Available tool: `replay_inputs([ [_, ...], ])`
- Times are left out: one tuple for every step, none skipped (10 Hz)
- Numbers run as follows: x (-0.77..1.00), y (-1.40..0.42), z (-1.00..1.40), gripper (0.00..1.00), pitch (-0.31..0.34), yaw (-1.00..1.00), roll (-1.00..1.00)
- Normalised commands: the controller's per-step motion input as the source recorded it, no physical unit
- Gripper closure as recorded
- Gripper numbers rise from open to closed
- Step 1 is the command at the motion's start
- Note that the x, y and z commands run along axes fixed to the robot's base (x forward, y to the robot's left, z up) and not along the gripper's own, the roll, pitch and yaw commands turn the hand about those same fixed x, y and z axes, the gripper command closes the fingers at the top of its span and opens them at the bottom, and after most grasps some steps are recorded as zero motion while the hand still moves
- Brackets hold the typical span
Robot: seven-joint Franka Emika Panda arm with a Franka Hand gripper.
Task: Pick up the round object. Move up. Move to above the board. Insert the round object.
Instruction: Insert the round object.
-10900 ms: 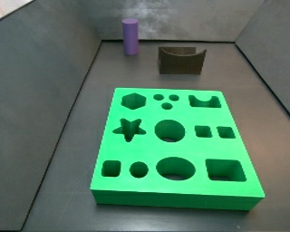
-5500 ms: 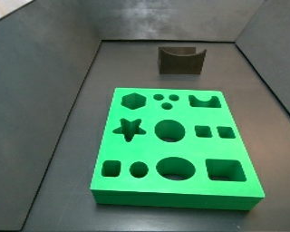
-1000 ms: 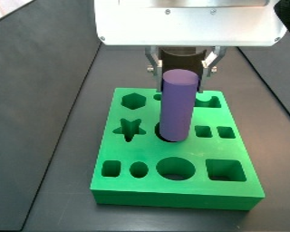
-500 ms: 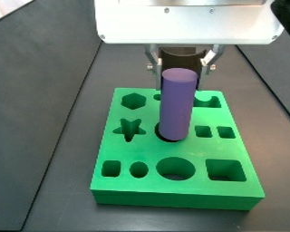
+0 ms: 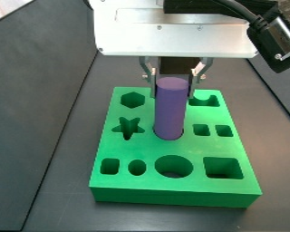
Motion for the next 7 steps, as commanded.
replay_inputs([
  [-0.24,-0.37,-0.51,1.00,-0.154,0.07,0.40],
  [-0.34,-0.40,-0.33,1.00,-0.167,0.21,0.50],
  [-0.37,-0.37,-0.27,1.00,-0.154,0.24,0.50],
  [-0.27,-0.43,-0.33,1.00,-0.150,0.19,0.50],
  [0.00,-0.36,-0.47,1.00,-0.107,0.18,0.41],
  [-0.01,0.00,-0.29,1.00,-0.060,-0.17,0.04],
  [0.00,0.00,0.00,1.00,0.000,0.00,0.00],
])
